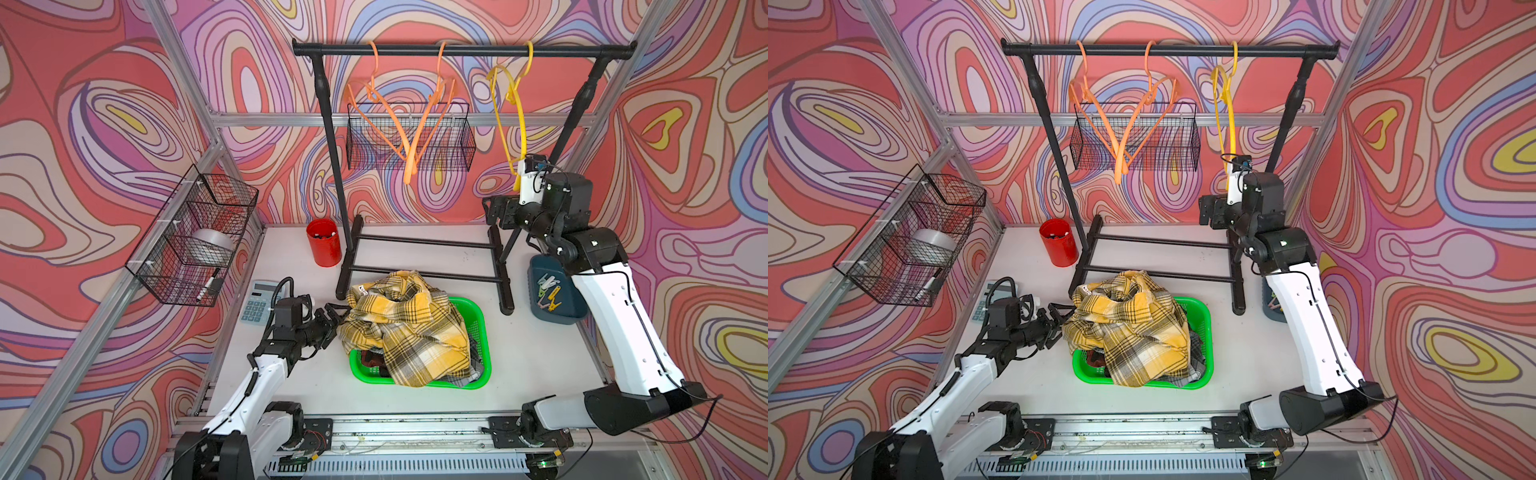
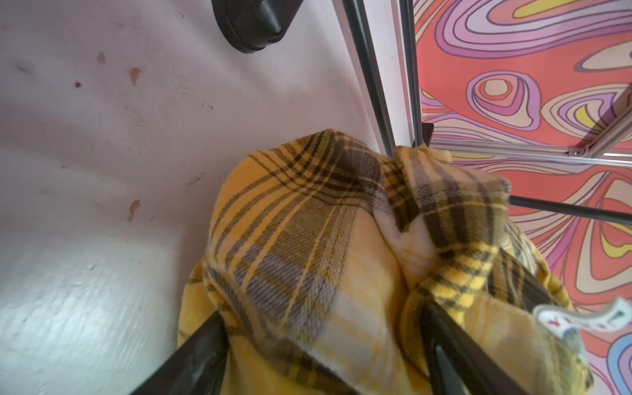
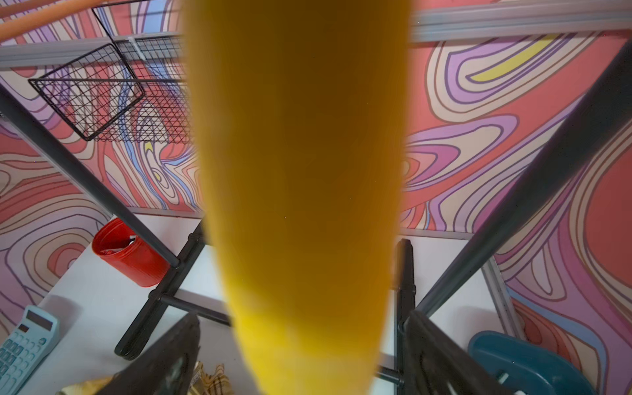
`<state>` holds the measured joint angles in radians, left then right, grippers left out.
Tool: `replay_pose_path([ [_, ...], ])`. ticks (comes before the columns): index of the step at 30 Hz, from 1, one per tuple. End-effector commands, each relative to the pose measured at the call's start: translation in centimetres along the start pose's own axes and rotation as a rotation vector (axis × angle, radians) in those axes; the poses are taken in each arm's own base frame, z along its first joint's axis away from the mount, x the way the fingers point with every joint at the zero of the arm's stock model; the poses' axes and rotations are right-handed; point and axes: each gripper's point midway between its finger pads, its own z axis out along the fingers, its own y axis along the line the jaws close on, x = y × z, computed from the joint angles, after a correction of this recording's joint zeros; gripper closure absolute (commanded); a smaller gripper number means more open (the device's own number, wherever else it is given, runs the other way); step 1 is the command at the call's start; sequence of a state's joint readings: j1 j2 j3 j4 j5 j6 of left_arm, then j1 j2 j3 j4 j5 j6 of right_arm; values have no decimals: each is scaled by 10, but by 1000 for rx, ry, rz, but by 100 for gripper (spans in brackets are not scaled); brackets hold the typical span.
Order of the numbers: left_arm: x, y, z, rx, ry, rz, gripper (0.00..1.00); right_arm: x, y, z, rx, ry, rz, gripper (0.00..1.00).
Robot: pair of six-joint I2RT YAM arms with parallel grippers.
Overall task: Remove the clothespins securing long-sleeve shirts to the hanger
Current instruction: Place the hanger on the clothesline, then adjust the long-sleeve shirt at the bin.
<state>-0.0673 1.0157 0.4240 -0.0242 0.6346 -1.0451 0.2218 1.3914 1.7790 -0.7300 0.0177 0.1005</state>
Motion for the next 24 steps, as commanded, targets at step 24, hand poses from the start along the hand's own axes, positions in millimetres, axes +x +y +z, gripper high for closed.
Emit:
replay_pose_path([
  [24,179,-97,14,226,470,504,100,166,118,2,-341,293,105,16],
])
